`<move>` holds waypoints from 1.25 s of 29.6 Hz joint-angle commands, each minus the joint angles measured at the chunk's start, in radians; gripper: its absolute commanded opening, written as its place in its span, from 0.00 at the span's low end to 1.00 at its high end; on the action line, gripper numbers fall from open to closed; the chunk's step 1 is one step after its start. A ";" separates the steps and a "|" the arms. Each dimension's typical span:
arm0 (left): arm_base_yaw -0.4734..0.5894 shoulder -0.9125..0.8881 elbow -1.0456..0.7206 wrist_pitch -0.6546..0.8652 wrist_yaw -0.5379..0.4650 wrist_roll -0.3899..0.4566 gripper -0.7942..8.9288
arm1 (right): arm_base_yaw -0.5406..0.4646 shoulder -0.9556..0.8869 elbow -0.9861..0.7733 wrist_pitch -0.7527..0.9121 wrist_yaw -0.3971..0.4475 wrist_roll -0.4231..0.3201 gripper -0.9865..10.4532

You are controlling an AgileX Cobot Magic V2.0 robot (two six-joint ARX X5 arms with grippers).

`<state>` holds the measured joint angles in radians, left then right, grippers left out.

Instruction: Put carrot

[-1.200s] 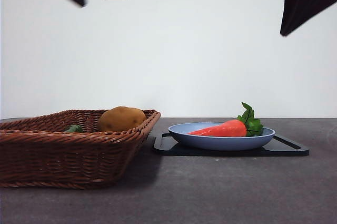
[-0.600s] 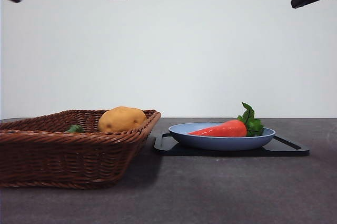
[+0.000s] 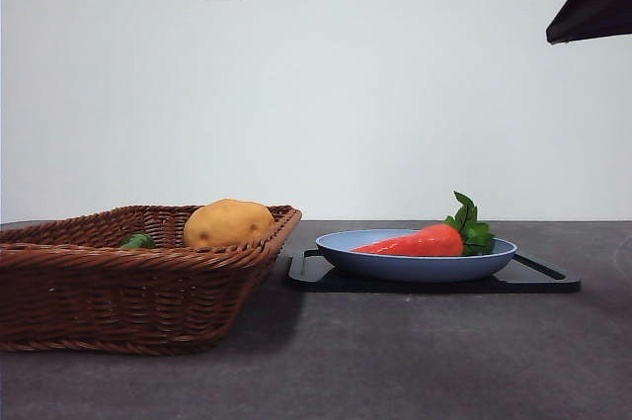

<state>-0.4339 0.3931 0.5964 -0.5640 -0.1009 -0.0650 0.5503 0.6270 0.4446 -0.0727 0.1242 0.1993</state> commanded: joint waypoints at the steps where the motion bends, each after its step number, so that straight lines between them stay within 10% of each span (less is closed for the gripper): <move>1: -0.003 -0.001 0.006 0.017 0.000 -0.011 0.09 | 0.006 0.001 0.004 0.013 0.021 0.013 0.09; 18: 0.380 -0.360 -0.176 0.090 0.027 0.151 0.09 | 0.006 0.001 0.004 0.013 0.036 0.013 0.09; 26: 0.394 -0.392 -0.467 0.362 0.031 0.129 0.09 | 0.006 0.001 0.004 0.013 0.037 0.013 0.09; 37: 0.394 -0.392 -0.583 0.369 0.031 0.024 0.09 | 0.006 0.001 0.004 0.013 0.039 0.013 0.09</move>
<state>-0.0418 0.0059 0.0238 -0.1986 -0.0692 -0.0254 0.5503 0.6262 0.4446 -0.0731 0.1577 0.2024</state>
